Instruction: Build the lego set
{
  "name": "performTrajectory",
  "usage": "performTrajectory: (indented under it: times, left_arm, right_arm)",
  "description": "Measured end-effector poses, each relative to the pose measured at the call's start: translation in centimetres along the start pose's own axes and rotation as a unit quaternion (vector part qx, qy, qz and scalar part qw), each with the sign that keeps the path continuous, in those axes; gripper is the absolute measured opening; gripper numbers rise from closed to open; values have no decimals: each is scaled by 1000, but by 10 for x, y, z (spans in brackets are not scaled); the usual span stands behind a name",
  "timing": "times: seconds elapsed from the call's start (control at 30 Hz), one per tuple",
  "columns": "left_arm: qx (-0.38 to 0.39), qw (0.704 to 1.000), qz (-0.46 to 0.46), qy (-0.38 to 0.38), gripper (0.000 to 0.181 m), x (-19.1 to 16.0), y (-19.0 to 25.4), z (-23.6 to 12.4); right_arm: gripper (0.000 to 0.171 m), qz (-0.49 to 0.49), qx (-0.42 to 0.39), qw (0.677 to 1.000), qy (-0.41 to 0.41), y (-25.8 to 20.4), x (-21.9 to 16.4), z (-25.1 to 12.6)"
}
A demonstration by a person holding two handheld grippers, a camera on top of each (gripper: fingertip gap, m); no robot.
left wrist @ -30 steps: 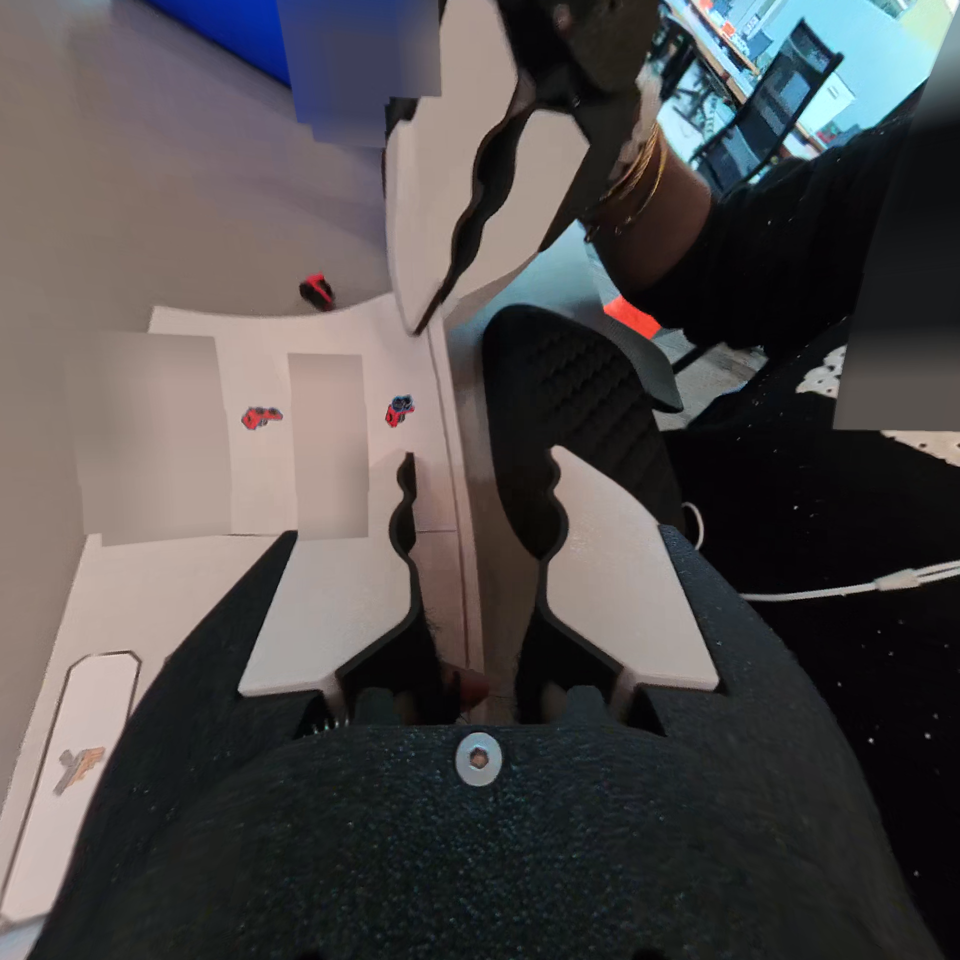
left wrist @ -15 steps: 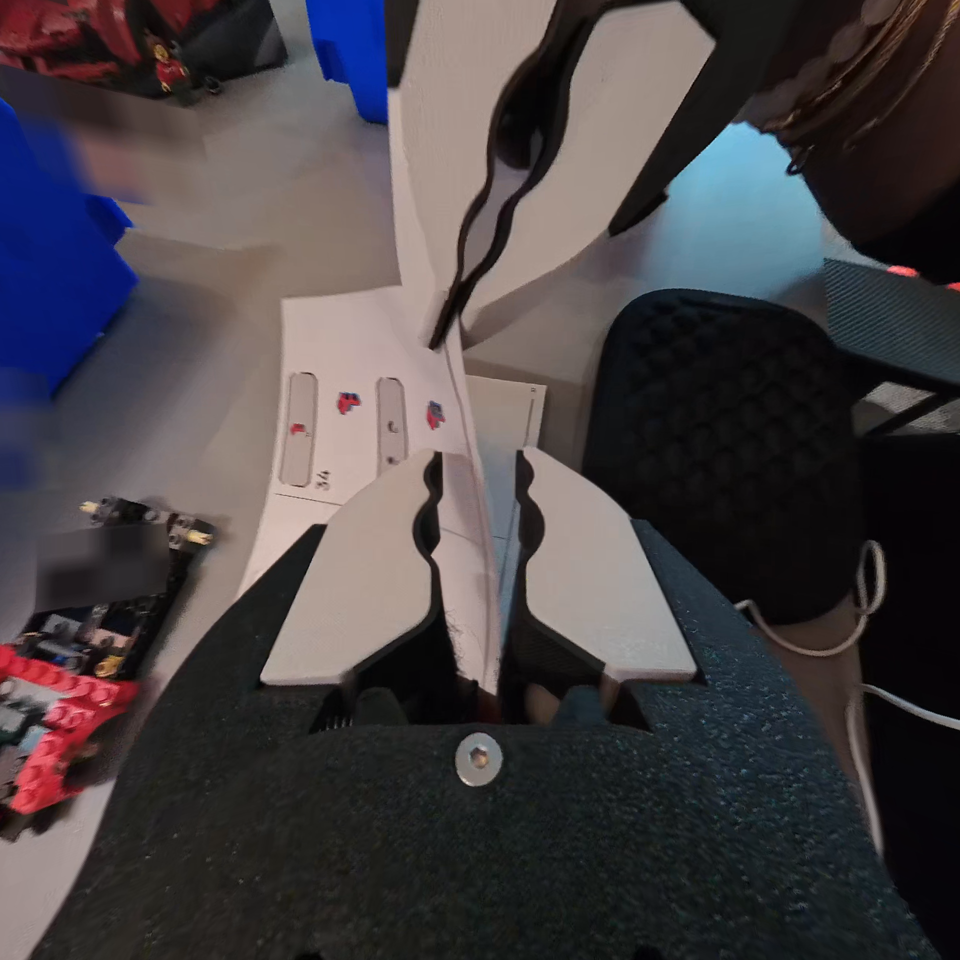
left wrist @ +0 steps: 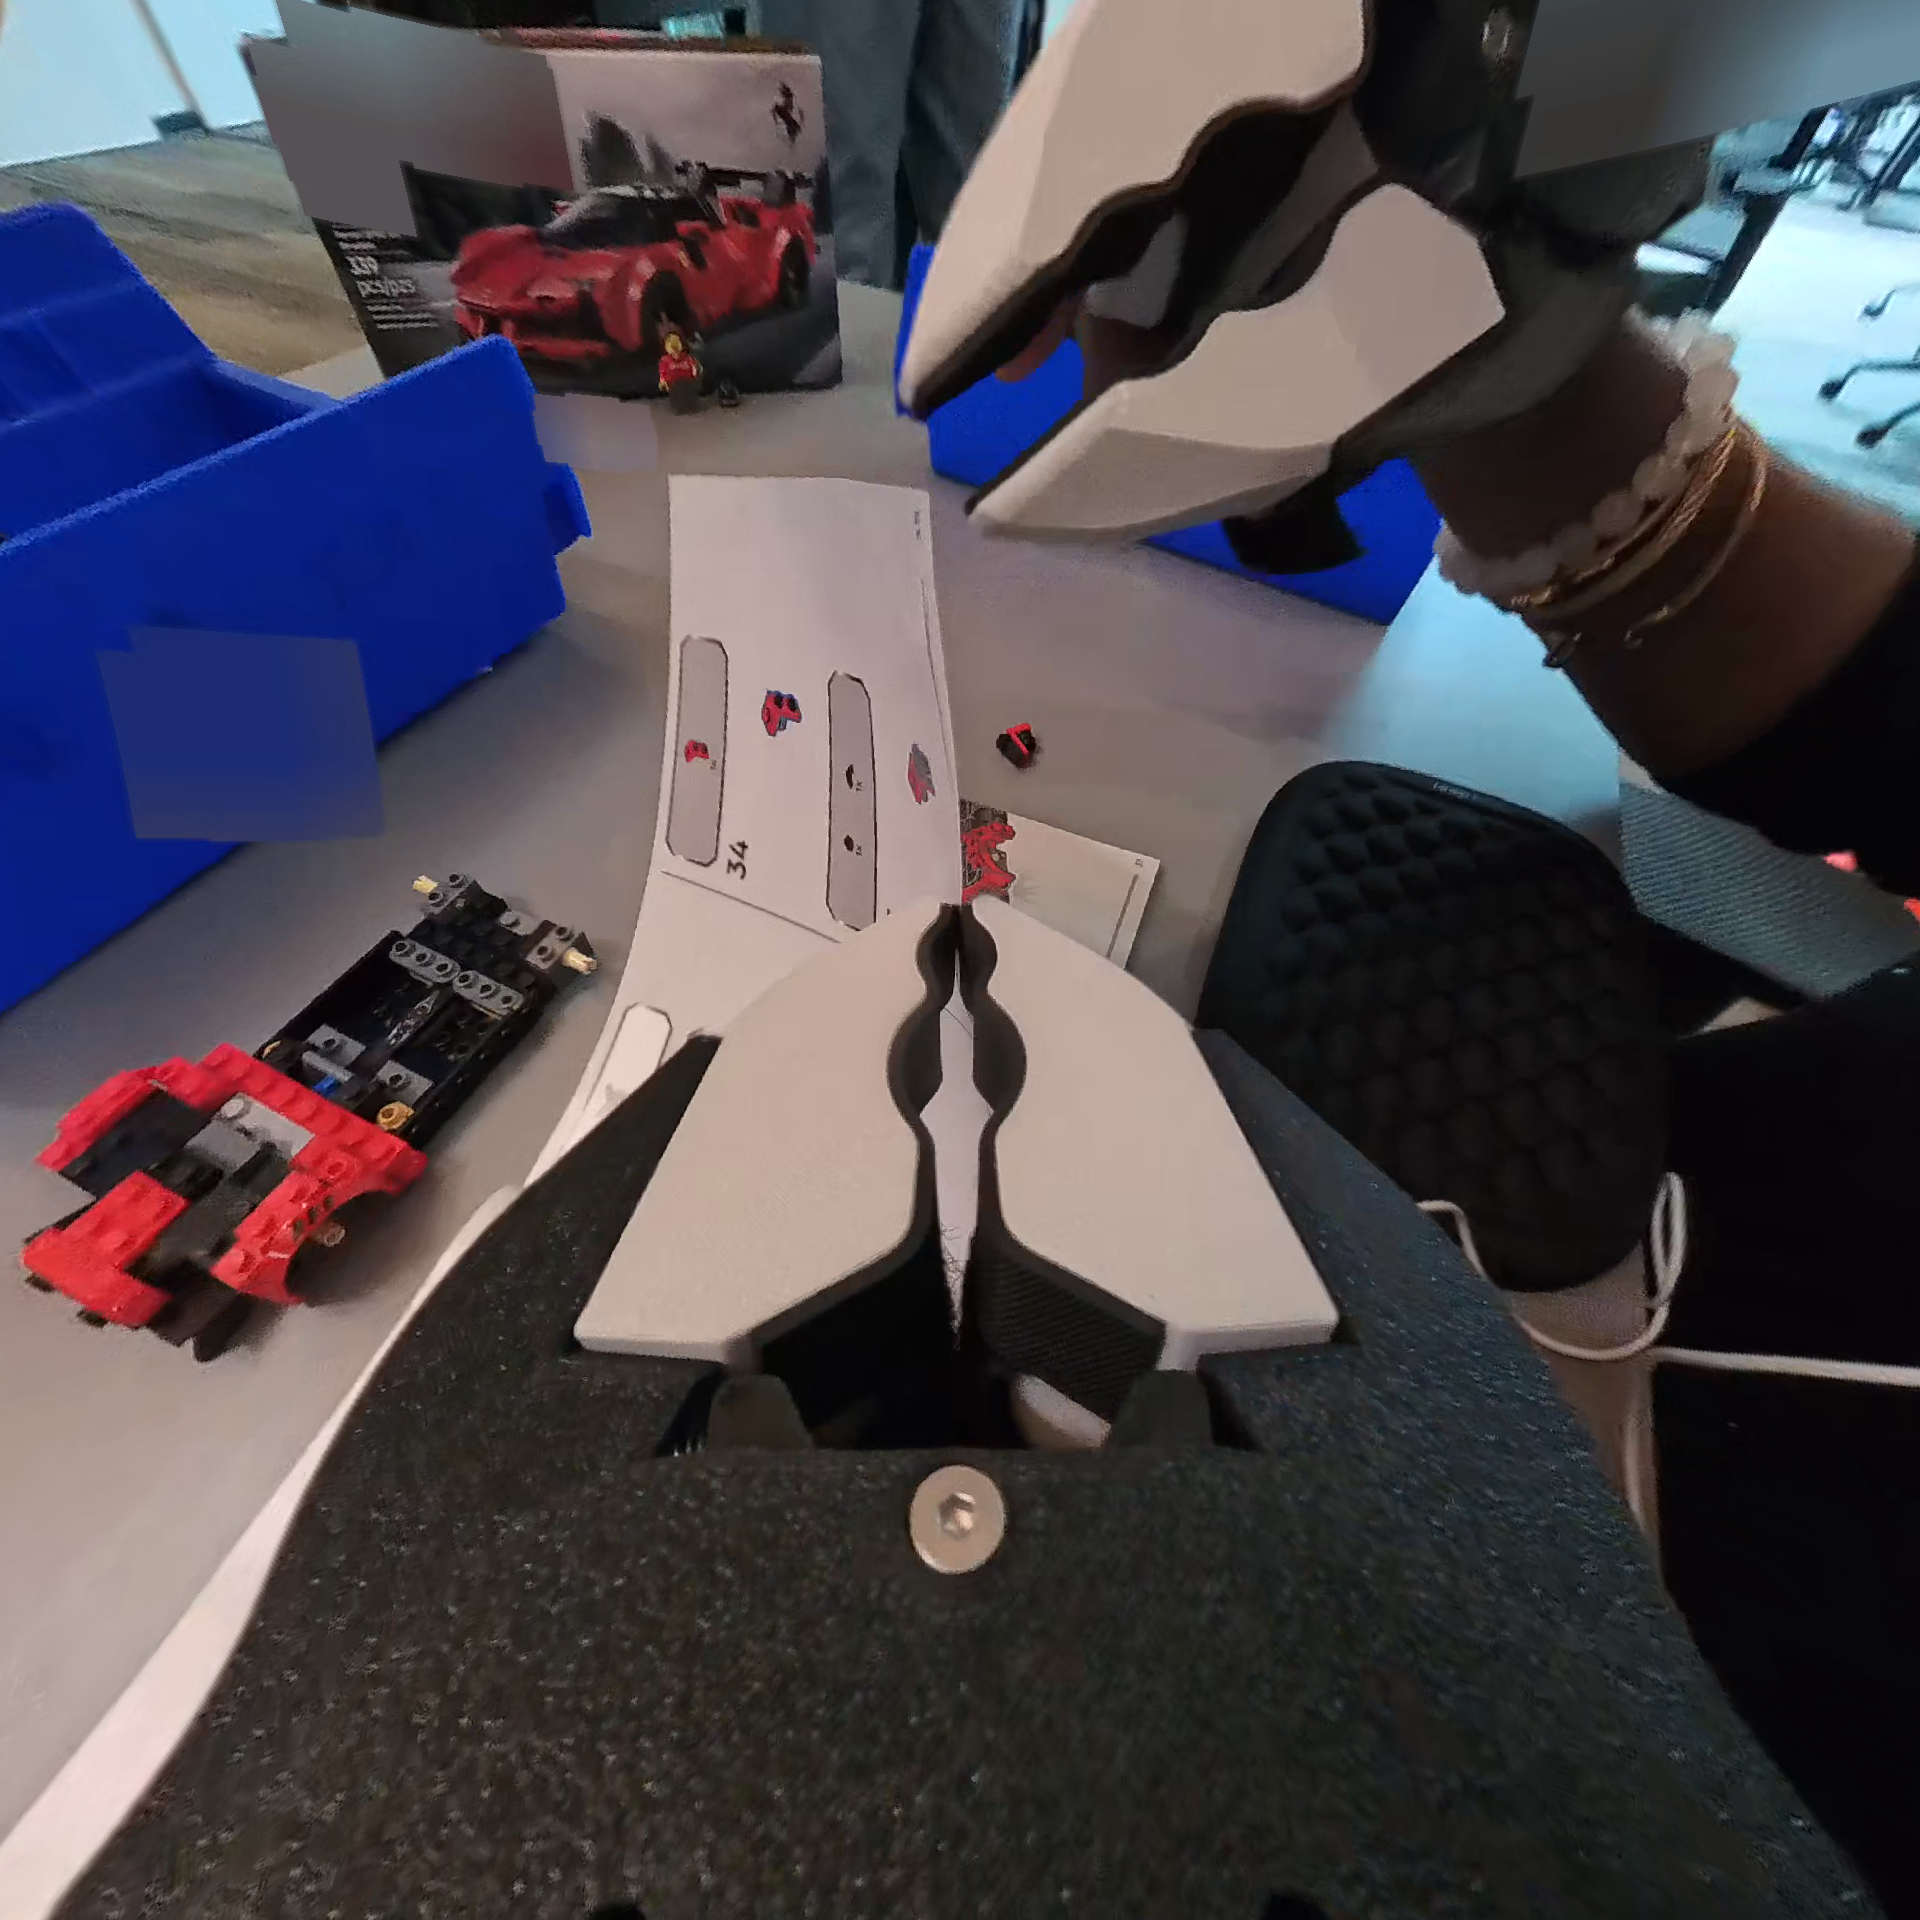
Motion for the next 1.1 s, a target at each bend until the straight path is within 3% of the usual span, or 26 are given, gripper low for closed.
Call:
performTrajectory:
  times: [0.33,0.4,0.5,0.6,0.7,0.9,1.1]
  left_arm:
    - [-36,995,-70,57,0,1,-5,-15]
    - [-12,998,-27,55,0,1,-2,-15]
    - [81,989,125,18,0,-1,8,-8]
    - [167,940,296,-20,0,-2,24,8]
    - [202,895,394,-46,0,-6,33,25]
    - [209,872,436,-71,0,-11,35,36]
    - [217,877,424,-64,0,-9,32,30]
  right_arm:
    - [13,120,10,992,23,-18,-8,6]
    - [15,139,19,990,13,-24,-14,8]
    - [14,159,39,986,-32,-37,-31,9]
    - [14,160,84,983,-45,-58,-45,6]
    - [14,161,96,982,-15,-68,-47,0]
    - [13,165,96,982,4,-68,-48,-5]
    - [13,155,113,981,-6,-71,-48,0]
Point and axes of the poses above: each gripper's, where its closed fingertips meet, z out along the fingers, x out of its top, y = z × x across the jaws, the point moved 5 cm from there along -z, back along the fingers, and after that the axes turned 8 degrees about -z, right-handed, at the moved point
